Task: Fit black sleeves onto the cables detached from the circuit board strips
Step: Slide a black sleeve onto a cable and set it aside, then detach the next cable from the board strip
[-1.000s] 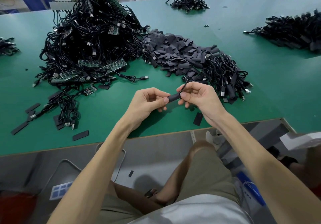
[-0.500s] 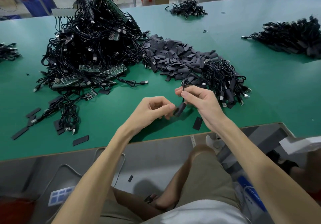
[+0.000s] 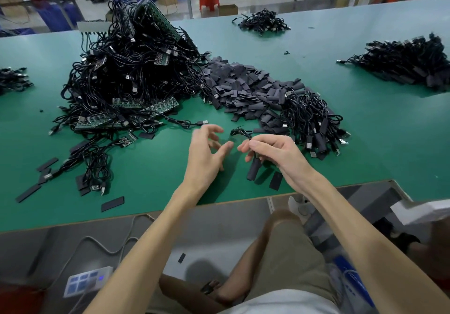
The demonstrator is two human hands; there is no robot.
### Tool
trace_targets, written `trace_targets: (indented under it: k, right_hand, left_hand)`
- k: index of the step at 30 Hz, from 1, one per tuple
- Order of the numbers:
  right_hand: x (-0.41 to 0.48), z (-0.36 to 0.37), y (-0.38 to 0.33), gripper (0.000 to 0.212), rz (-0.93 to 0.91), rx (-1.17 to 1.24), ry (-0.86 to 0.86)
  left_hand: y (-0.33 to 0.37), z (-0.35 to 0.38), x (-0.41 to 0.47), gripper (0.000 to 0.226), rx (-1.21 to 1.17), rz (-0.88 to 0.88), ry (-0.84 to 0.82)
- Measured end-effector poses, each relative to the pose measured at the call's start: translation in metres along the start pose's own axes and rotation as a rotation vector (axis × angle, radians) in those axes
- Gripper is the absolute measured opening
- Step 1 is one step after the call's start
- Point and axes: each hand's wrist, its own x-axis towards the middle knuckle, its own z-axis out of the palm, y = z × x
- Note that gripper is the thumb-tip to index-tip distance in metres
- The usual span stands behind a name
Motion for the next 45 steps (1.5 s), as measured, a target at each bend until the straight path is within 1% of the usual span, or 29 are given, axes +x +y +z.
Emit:
trace_targets:
  k: [2, 3, 4, 5, 7, 9, 11, 13, 14, 15, 16, 18, 20, 22, 24, 26, 29, 31, 34, 36, 38, 40, 41, 45]
  right_hand:
    - [0.000, -0.002, 0.000, 0.020, 0.003, 0.006, -0.005]
    - [0.000, -0.002, 0.000, 0.020, 0.007, 0.002, -0.016]
    - [0.000, -0.002, 0.000, 0.020, 0.009, 0.002, -0.025]
    - [0.000, -0.003, 0.000, 0.021, 0.009, 0.010, -0.027]
    - [0.000, -0.004, 0.000, 0.022, -0.001, 0.050, -0.020]
    - [0.000, -0.003, -0.001, 0.031, -0.011, 0.096, 0.000]
    - [0.001, -0.003, -0.002, 0.046, 0.012, 0.177, 0.049]
    - [0.003, -0.007, -0.001, 0.056, 0.056, 0.290, 0.136]
    - [0.003, -0.009, 0.000, 0.057, 0.075, 0.339, 0.185]
    - [0.004, -0.009, 0.001, 0.053, 0.090, 0.371, 0.229]
    - [0.005, -0.008, 0.002, 0.046, 0.096, 0.367, 0.264]
    - [0.006, -0.003, 0.005, 0.025, 0.086, 0.223, 0.290]
    - [0.006, 0.005, 0.006, 0.014, 0.078, 0.039, 0.256]
    - [0.007, 0.009, 0.005, 0.011, 0.075, -0.054, 0.220]
    - [0.005, 0.011, 0.002, 0.011, 0.062, -0.094, 0.201]
    - [0.003, 0.012, 0.000, 0.016, 0.050, -0.118, 0.207]
    - [0.003, 0.012, -0.001, 0.014, 0.057, -0.103, 0.224]
    - [0.005, 0.011, 0.000, 0.011, 0.063, -0.102, 0.221]
    - [0.007, 0.010, 0.003, 0.006, 0.061, -0.142, 0.197]
    - [0.008, 0.010, 0.005, 0.005, 0.064, -0.153, 0.181]
    - [0.009, 0.009, 0.007, 0.007, 0.064, -0.124, 0.181]
    - [0.009, 0.009, 0.008, 0.008, 0.056, -0.103, 0.179]
    - [0.009, 0.008, 0.009, 0.007, 0.051, -0.103, 0.173]
    - [0.007, 0.006, 0.010, 0.008, 0.042, -0.121, 0.154]
  left_hand:
    - [-0.003, -0.001, -0.001, 0.049, 0.329, 0.250, 0.038]
    - [-0.003, 0.000, 0.000, 0.055, 0.475, 0.364, 0.019]
    - [-0.001, 0.000, 0.000, 0.055, 0.569, 0.436, -0.014]
    - [0.001, 0.001, 0.002, 0.052, 0.618, 0.472, -0.037]
    - [0.005, 0.004, 0.006, 0.035, 0.625, 0.501, -0.053]
    - [0.011, 0.006, 0.009, 0.020, 0.610, 0.508, -0.026]
    - [0.020, 0.007, 0.014, 0.017, 0.523, 0.433, -0.039]
    - [0.034, 0.008, 0.020, 0.018, 0.305, 0.259, -0.110]
    - [0.041, 0.008, 0.025, 0.021, 0.181, 0.171, -0.149]
    - [0.049, 0.008, 0.030, 0.025, 0.070, 0.095, -0.183]
    - [0.057, 0.009, 0.035, 0.028, -0.026, 0.029, -0.215]
    - [0.075, 0.016, 0.047, 0.031, -0.150, -0.074, -0.265]
    - [0.092, 0.029, 0.059, 0.030, -0.180, -0.134, -0.321]
    - [0.109, 0.047, 0.070, 0.031, -0.193, -0.155, -0.390]
    - [0.122, 0.065, 0.078, 0.032, -0.204, -0.147, -0.450]
    - [0.129, 0.077, 0.079, 0.032, -0.219, -0.162, -0.519]
    - [0.122, 0.082, 0.073, 0.035, -0.138, -0.133, -0.568]
    - [0.110, 0.077, 0.069, 0.033, -0.127, -0.080, -0.560]
    - [0.092, 0.062, 0.065, 0.028, -0.260, -0.063, -0.511]
    - [0.080, 0.051, 0.064, 0.025, -0.273, -0.021, -0.409]
    - [0.066, 0.038, 0.064, 0.024, -0.216, 0.009, -0.304]
    - [0.053, 0.023, 0.066, 0.025, -0.115, 0.006, -0.218]
    - [0.045, 0.014, 0.069, 0.027, -0.026, 0.009, -0.161]
    - [0.008, -0.032, 0.079, 0.043, 0.462, 0.050, 0.114]
